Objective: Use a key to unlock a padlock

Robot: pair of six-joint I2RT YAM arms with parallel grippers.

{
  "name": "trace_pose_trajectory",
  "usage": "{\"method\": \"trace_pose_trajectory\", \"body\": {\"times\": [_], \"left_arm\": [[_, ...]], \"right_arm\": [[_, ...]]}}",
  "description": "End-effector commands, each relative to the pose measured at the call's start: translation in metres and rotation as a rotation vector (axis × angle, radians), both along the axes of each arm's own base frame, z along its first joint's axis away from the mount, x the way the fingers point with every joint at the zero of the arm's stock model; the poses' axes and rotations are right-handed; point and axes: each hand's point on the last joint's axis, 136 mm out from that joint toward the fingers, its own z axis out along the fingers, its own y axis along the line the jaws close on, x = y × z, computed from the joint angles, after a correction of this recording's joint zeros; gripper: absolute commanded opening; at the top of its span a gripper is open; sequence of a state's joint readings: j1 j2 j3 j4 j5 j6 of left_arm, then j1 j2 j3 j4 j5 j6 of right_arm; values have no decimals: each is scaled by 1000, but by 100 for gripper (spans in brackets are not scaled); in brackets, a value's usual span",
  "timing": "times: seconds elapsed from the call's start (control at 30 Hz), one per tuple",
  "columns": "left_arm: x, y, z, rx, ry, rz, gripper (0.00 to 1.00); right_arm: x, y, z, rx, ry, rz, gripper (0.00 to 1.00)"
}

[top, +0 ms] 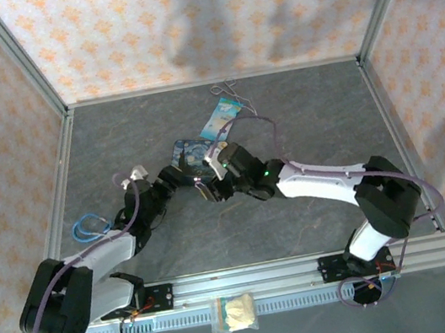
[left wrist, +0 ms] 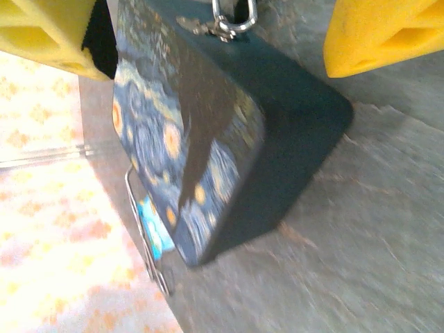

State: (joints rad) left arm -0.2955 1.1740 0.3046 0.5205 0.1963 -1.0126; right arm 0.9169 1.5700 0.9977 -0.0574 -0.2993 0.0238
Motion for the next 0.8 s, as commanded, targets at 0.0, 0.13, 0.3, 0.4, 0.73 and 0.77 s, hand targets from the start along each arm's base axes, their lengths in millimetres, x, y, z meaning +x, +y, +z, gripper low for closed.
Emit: {"method": "trace_pose_trajectory", "body": {"times": [0.0, 0.13, 0.3, 0.4, 0.73, 0.77], "left_arm": [[-1, 21, -7, 30, 37, 67, 78], [8, 26, 0, 30, 15, 81, 78], [12, 26, 6, 0, -17, 86, 78], [9, 26, 4, -11, -20, 82, 78], [-2, 29, -4, -39, -21, 92, 78], [-2, 28, -3, -40, -25, 91, 78]], "right_arm": [[-1, 12, 1, -33, -16, -68, 50], [4, 21, -34, -154, 2, -144, 50], [26, 27, -55, -241, -19, -229, 50], [37, 23, -66, -296, -36, -288, 50], [53, 11, -97, -450, -103, -333, 50], [53, 10, -100, -460, -103, -329, 50]]}}
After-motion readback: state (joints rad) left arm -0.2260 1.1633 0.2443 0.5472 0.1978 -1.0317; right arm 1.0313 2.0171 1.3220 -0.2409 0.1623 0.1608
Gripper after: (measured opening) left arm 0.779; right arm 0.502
